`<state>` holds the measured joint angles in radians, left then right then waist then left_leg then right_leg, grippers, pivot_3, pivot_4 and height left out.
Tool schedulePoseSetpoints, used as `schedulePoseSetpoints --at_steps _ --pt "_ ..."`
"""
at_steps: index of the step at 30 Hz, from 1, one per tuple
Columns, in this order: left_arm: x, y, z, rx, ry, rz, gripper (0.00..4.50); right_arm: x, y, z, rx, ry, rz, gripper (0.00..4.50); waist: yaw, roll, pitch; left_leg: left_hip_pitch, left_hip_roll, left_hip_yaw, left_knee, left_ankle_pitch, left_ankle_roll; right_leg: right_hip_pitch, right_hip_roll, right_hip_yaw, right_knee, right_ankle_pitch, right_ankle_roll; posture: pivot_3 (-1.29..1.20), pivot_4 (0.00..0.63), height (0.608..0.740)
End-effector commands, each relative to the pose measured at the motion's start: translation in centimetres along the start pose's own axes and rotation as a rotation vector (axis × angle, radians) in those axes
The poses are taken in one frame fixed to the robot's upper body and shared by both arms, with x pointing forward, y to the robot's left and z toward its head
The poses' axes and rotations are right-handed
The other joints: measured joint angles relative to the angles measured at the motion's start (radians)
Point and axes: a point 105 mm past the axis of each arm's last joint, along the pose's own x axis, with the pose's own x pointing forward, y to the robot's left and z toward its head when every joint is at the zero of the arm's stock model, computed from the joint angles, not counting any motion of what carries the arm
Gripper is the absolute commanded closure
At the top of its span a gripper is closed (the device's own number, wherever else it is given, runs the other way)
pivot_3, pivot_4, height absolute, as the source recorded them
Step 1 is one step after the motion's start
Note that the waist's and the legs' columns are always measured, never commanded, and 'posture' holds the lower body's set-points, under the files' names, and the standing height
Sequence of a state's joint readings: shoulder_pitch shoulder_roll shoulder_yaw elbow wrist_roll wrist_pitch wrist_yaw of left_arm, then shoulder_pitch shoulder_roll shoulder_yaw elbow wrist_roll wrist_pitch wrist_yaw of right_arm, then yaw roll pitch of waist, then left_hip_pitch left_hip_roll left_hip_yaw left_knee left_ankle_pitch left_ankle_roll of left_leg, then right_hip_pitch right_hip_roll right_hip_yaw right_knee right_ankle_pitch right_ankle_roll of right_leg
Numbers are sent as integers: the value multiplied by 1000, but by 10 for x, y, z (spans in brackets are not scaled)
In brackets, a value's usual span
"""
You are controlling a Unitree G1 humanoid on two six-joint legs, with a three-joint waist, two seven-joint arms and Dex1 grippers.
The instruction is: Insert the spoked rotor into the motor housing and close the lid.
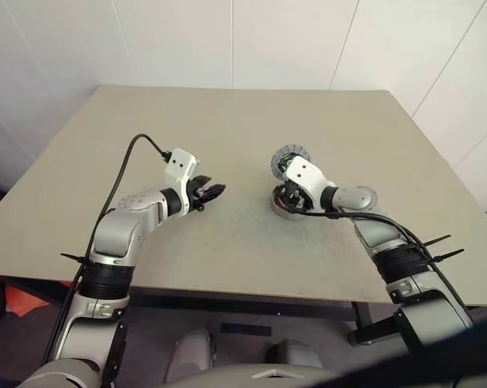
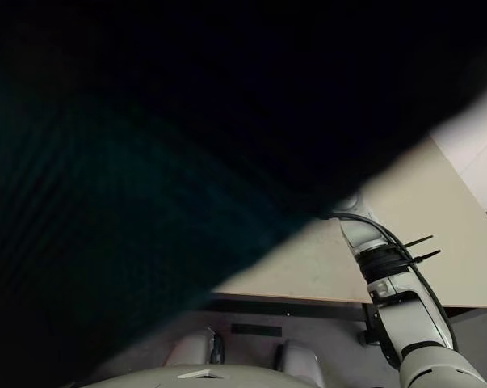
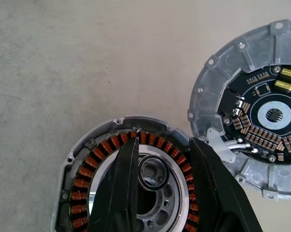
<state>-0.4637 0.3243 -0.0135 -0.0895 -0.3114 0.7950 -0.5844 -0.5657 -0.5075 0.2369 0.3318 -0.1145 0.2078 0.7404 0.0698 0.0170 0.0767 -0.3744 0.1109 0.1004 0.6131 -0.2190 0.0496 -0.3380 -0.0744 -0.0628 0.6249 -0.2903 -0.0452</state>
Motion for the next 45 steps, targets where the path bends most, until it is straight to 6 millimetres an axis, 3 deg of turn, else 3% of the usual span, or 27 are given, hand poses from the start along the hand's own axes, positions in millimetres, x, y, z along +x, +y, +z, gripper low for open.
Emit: schedulePoseSetpoints --at_steps 1,8,15,21,38,45 --pt "-1 0 12 39 -30 -7 1881 -9 -7 -3 -8 8 -25 2690 -1 0 0 0 0 0 0 0 0 0 0 0 0 0 0 0 0 740" --pt "-1 0 10 47 -22 -7 1881 -11 -6 18 39 -77 0 2690 -1 0 0 0 0 0 0 0 0 0 0 0 0 0 0 0 0 740" --pt "-1 1 8 47 -17 -4 1881 0 1 -3 163 -40 21 2690 -1 0 0 0 0 0 0 0 0 0 0 0 0 0 0 0 0 740" --pt "-1 -1 4 53 -7 -4 1881 0 -5 -13 230 -18 -7 2690 0 0 0 2 0 0 0 0 0 2 0 0 0 0 0 0 0 740" --pt "0 -3 -1 55 5 -9 1881 -18 1 -22 386 -1 48 2690 0 0 0 4 0 0 0 1 0 3 0 0 0 1 -1 0 0 740" --pt "-1 -2 -2 54 6 -6 1881 -15 -3 -21 394 9 29 2690 0 0 0 4 0 0 0 1 0 3 0 0 0 1 -2 0 0 740"
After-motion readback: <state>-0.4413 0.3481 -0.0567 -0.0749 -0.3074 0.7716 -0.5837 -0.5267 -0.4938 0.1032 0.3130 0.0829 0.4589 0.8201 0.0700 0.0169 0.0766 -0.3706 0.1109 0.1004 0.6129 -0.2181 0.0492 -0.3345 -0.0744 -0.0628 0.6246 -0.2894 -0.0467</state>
